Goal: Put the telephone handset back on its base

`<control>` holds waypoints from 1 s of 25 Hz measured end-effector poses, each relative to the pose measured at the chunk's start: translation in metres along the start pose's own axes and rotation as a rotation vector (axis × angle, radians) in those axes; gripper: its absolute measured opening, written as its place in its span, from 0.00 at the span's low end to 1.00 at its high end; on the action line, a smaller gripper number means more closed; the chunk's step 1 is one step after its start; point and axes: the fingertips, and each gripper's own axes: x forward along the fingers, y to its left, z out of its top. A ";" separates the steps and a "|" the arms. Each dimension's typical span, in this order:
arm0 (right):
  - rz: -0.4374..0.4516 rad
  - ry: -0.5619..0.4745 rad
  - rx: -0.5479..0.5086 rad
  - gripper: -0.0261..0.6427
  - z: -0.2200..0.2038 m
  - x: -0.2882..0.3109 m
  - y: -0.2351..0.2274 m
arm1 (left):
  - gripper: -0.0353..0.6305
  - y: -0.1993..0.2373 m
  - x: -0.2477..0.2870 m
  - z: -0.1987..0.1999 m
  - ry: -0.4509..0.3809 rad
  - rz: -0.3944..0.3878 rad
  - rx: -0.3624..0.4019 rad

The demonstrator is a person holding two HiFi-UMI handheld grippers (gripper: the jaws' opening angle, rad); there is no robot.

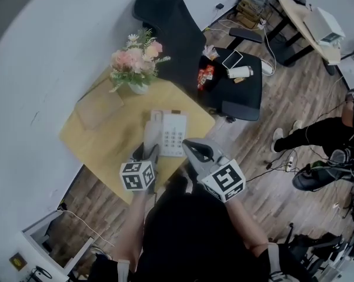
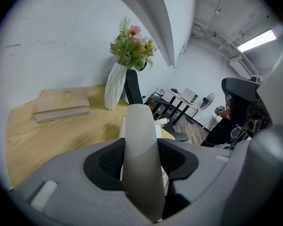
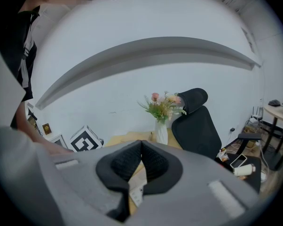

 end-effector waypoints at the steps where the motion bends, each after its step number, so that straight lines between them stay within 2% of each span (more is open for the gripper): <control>1: -0.004 0.002 0.002 0.04 0.000 0.000 -0.003 | 0.38 0.000 0.004 0.000 0.006 0.000 0.000; 12: -0.030 0.013 0.019 0.04 0.001 0.009 -0.026 | 0.38 0.011 0.034 -0.001 0.057 0.011 -0.006; 25: -0.011 0.040 0.032 0.04 0.002 0.014 -0.047 | 0.38 0.020 0.061 -0.003 0.091 0.077 -0.006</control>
